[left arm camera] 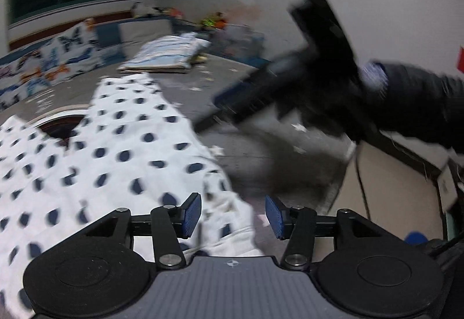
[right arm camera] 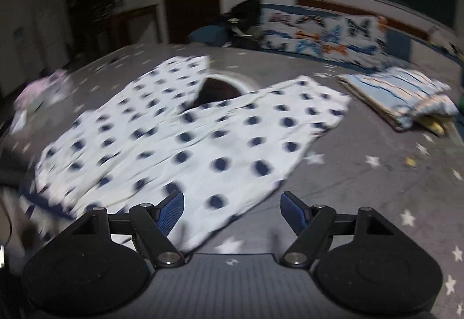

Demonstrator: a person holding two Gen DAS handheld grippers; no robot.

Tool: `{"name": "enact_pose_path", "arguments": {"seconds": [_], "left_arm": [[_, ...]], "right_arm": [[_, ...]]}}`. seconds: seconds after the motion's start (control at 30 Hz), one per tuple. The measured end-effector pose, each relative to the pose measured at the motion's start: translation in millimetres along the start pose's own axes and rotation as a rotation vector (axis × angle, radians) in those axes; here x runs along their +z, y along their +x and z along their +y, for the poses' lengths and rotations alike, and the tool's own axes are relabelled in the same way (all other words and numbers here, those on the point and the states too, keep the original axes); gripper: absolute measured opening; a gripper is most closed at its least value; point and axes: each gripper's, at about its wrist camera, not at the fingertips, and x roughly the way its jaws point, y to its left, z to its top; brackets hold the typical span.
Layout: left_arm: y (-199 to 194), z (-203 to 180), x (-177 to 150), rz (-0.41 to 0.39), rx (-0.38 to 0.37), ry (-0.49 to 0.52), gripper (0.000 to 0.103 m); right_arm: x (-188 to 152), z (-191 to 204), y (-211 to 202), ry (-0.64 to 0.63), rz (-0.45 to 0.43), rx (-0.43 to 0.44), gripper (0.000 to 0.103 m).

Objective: Fold clothes

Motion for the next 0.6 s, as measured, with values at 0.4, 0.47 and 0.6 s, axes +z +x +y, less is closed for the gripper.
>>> {"name": "enact_pose_path", "arguments": {"seconds": [0.4,0.47,0.6], "left_arm": [[27.1,11.5,-9.0,0.089,0.008,-0.043,0.022],[24.0,17.1,-7.9,0.079,0.000,-0.075,0.015],[15.5,28.3,-5.2,0.048,-0.019,-0.150,0.013]], "right_arm": [[41.2,-60.8,41.2,0.158,-0.023,-0.081,0.062],[51.7,-68.8,55.3,0.175,-0.022,-0.097,0.057],[73.9,-85.6,81.0,0.222,-0.032,-0.129,0.052]]}}
